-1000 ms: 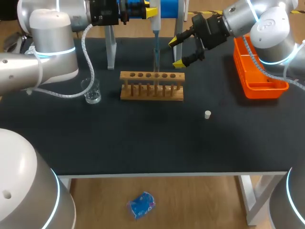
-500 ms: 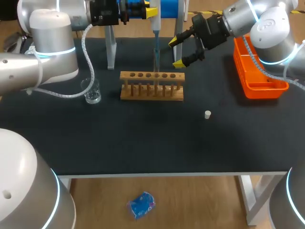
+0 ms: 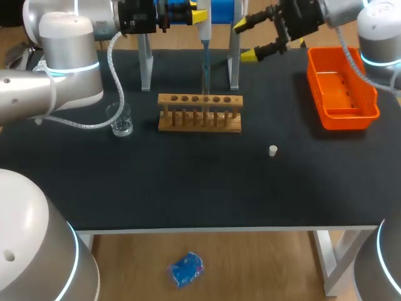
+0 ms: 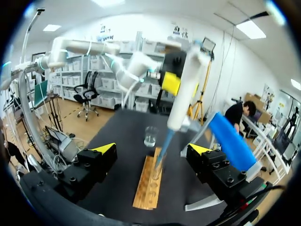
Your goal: Invert the test tube, pick up the pipette, mount the tip to pipette, aspirate from beaker and dispense into the tube, eject the tip, return the pipette, and cap with the stopper.
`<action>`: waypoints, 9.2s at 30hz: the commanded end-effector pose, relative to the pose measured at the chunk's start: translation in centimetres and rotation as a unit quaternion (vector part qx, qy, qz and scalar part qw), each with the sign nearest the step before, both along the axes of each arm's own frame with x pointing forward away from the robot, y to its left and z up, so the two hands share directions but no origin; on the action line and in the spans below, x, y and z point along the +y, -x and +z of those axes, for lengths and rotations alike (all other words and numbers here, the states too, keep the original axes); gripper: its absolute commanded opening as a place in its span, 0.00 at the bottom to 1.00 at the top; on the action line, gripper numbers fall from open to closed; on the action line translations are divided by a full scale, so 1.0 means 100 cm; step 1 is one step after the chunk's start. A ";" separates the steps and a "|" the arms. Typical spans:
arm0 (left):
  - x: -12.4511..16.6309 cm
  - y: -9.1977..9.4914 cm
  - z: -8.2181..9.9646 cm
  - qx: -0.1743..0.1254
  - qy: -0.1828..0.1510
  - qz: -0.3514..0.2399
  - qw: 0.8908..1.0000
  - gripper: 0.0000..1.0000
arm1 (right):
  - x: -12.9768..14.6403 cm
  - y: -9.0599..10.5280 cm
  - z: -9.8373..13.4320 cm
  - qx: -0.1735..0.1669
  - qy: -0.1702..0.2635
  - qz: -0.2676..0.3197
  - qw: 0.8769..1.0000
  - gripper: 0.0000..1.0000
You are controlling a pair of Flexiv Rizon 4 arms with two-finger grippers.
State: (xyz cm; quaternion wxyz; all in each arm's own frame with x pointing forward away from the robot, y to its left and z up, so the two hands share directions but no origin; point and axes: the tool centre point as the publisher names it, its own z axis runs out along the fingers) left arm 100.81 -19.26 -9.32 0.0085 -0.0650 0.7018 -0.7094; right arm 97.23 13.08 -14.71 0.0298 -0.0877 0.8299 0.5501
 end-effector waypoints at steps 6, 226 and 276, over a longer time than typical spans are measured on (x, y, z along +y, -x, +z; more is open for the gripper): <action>0.000 -0.001 -0.001 -0.001 0.001 0.000 1.000 0.00 | -0.013 0.005 0.067 -0.043 -0.038 0.009 0.998 1.00; 0.000 -0.001 -0.001 -0.001 0.001 0.000 1.000 0.00 | 0.082 -0.038 0.154 0.094 -0.129 0.108 0.981 1.00; 0.000 -0.001 -0.001 -0.001 0.001 0.000 1.000 0.00 | -0.016 -0.011 0.011 0.046 0.088 0.040 0.994 1.00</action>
